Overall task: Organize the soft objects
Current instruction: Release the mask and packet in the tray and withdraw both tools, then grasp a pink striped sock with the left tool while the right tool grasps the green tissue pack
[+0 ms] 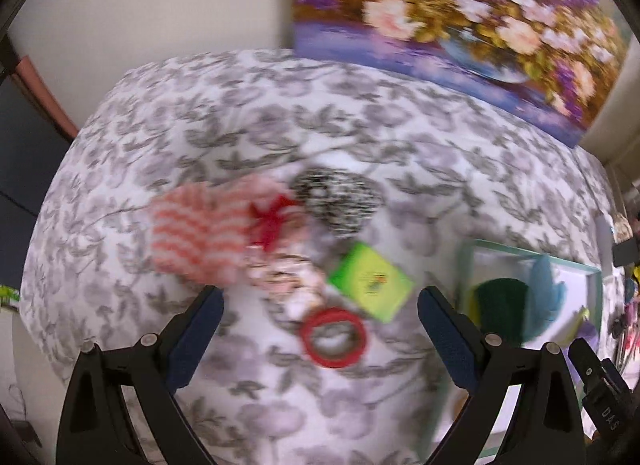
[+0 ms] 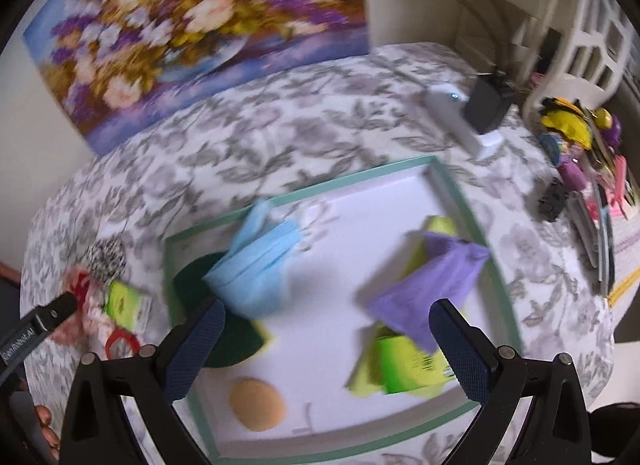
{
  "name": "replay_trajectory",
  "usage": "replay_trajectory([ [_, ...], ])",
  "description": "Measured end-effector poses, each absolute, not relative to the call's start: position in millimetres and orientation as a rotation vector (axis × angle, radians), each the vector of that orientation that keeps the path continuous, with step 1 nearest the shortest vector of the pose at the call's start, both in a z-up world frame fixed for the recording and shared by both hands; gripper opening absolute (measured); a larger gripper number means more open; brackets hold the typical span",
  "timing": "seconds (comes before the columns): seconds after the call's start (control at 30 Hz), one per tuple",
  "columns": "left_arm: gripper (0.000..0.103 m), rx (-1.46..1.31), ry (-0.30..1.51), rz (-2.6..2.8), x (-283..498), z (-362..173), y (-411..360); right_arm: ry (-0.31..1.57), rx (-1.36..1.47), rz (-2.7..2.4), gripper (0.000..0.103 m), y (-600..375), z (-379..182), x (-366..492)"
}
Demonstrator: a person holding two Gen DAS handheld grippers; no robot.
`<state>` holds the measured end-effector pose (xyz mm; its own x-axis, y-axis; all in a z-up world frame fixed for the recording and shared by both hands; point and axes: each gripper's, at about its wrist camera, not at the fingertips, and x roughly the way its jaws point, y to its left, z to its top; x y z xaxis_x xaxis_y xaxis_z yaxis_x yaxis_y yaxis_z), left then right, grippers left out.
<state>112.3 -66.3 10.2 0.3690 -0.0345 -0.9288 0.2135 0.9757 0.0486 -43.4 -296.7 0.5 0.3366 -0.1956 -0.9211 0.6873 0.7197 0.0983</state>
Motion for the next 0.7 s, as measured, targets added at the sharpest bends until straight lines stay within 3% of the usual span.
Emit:
replay_trajectory([
  [0.7,0.098,0.0,1.22,0.026,156.7,8.8,81.3,1.124,0.423,-0.387,0.103,-158.9,-5.9,51.3],
])
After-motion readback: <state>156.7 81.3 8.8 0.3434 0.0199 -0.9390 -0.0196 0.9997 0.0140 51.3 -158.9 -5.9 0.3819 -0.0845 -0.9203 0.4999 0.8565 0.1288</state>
